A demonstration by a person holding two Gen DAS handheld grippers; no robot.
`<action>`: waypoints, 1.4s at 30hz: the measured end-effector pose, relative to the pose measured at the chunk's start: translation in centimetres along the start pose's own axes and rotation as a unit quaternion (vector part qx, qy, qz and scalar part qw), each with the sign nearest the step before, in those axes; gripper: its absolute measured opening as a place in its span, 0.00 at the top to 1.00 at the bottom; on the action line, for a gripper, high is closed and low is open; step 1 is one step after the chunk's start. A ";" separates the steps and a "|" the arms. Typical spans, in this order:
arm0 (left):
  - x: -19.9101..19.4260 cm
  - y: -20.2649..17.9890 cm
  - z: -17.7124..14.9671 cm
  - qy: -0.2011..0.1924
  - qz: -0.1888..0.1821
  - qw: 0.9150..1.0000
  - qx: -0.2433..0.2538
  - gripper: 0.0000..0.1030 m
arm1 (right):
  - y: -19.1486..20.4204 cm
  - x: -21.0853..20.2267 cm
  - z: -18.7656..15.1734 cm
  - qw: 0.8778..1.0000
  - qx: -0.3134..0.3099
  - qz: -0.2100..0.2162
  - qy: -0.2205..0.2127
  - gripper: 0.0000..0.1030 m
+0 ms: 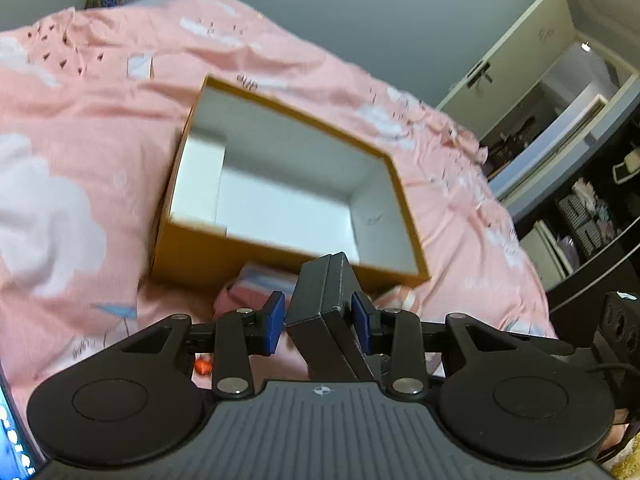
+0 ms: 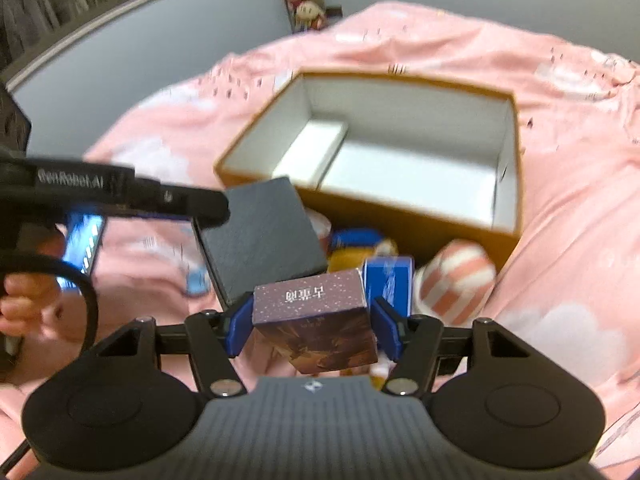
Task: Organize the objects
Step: 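Carry the dark grey box and printed box over the orange box with both grippers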
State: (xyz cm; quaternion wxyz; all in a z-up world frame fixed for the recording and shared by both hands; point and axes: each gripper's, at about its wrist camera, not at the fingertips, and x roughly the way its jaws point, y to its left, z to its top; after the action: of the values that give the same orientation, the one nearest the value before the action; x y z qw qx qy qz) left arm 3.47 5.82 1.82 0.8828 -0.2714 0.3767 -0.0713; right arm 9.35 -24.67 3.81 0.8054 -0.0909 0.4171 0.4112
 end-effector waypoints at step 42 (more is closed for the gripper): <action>11.0 3.6 6.3 -0.044 0.033 0.995 -0.083 0.64 | -9.0 9.0 10.0 0.992 0.121 -0.021 0.005 0.38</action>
State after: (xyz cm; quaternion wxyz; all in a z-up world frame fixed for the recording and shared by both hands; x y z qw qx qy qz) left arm 15.35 7.87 -3.40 0.8750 -0.3339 0.3506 0.0010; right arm 24.81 -20.30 1.69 0.8167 -0.0034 0.4660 0.3403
